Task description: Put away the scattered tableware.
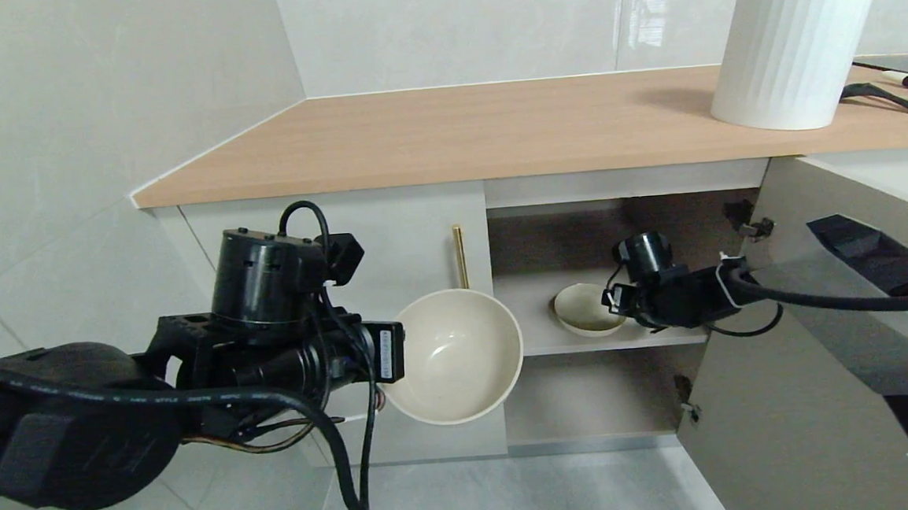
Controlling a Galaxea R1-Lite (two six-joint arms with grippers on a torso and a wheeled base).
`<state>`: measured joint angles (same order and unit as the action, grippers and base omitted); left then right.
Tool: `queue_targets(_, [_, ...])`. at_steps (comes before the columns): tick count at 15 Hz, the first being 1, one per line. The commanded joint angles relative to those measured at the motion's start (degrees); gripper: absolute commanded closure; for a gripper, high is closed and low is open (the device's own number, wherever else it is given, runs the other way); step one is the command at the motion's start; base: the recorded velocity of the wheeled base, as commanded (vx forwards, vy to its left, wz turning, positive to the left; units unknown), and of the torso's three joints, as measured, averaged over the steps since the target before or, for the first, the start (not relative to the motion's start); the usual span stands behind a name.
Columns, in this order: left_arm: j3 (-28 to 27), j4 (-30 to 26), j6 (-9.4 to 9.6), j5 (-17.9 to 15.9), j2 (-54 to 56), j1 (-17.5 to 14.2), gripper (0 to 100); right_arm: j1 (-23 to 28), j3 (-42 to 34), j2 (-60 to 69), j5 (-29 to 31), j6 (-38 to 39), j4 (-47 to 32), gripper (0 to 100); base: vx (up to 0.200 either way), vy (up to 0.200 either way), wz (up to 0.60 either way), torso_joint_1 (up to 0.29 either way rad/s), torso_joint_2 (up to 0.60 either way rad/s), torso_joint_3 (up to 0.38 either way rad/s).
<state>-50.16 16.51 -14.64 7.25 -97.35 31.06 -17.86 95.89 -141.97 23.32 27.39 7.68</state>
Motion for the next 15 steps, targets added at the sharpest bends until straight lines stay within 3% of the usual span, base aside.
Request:
queue_targets(1, [-0.7, 0.4, 0.31, 0.2, -4.0, 1.0, 100, -3.0, -11.1, 15.0, -7.7, -0.8, -0.1, 0, 0.000, 0.000, 0.00, 0.000, 0.00, 0.000])
queue_targets(3, [-0.7, 1.7, 0.23, 0.2, -5.6, 1.7, 100, -5.5, -18.8, 24.7, -14.1, -5.2, -0.7, 0, 0.000, 0.000, 0.00, 0.000, 0.00, 0.000])
queue_targets(5, [-0.7, 3.6, 0.23, 0.8, -7.8, 3.3, 100, -7.8, -22.1, 30.8, -16.6, -6.5, -2.7, 0, 0.000, 0.000, 0.00, 0.000, 0.00, 0.000])
queue_targets(6, [-0.8, 5.1, 0.31, 3.5, -10.7, 5.1, 100, -11.2, -23.1, 35.9, -18.0, -6.5, -7.5, 0, 0.000, 0.000, 0.00, 0.000, 0.00, 0.000])
queue_targets(9, [-0.8, 7.3, 1.19, 6.0, -13.2, 6.6, 100, -16.2, -23.1, 40.2, -18.0, -6.6, -15.0, 0, 0.000, 0.000, 0.00, 0.000, 0.00, 0.000])
queue_targets(15, [-0.5, 7.4, 1.55, 7.4, -12.9, 7.9, 100, -20.9, -26.1, 39.3, -19.0, -8.2, -15.9, 0, 0.000, 0.000, 0.00, 0.000, 0.00, 0.000])
